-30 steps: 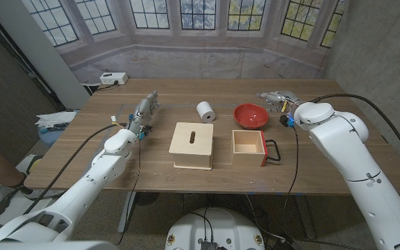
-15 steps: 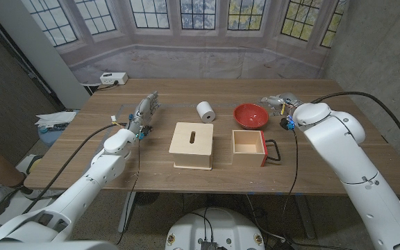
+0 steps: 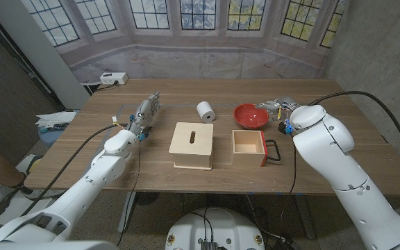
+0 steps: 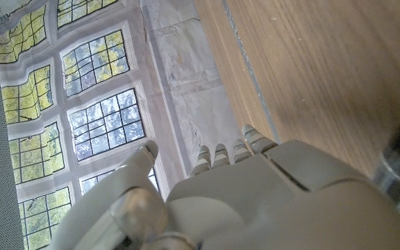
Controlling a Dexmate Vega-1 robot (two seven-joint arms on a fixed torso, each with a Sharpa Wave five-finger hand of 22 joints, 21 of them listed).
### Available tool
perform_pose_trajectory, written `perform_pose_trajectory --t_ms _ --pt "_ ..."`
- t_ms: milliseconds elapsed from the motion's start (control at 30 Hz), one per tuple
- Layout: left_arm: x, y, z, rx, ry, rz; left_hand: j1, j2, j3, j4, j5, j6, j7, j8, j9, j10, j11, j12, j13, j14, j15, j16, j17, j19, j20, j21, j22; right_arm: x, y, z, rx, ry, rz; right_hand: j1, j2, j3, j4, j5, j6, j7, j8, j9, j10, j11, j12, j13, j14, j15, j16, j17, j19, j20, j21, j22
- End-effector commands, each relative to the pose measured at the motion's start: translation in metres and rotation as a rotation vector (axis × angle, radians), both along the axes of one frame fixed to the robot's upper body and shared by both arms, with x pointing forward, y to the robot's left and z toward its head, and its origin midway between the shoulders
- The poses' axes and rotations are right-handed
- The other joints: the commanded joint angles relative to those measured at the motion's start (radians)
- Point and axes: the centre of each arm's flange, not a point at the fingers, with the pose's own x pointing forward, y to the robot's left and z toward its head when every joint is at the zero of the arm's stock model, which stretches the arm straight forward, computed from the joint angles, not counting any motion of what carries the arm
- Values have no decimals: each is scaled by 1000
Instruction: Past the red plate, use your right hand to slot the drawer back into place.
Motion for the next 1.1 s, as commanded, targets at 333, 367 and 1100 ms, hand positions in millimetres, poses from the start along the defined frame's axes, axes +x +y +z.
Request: perform_pose_trajectory --t_ms 333,367,1100 --pt "-7 -8 -5 20 4 -15 17 1 5 -9 -2 4 -6 4 4 0 3 0 4 7 2 -3 2 3 5 -3 3 -23 -4 2 -90 32 -176 30 0 3 -5 3 42 11 7 3 39 7 14 7 44 11 15 7 43 12 11 5" --pt "-8 -8 -6 21 4 -16 17 0 5 -10 -2 4 -6 4 4 0 3 0 4 7 3 -3 2 3 5 -3 3 -24 -4 2 -96 30 -181 30 0 3 -5 3 42 11 7 3 39 8 14 7 45 11 15 7 44 12 11 5" --pt "-9 -15 -6 48 5 -37 23 0 8 -19 -3 14 -3 6 4 0 1 0 4 7 1 -3 2 3 5 -3 4 -41 -9 8 -167 49 -260 47 -4 2 -6 2 53 14 3 3 48 7 15 10 59 11 16 9 63 15 9 5"
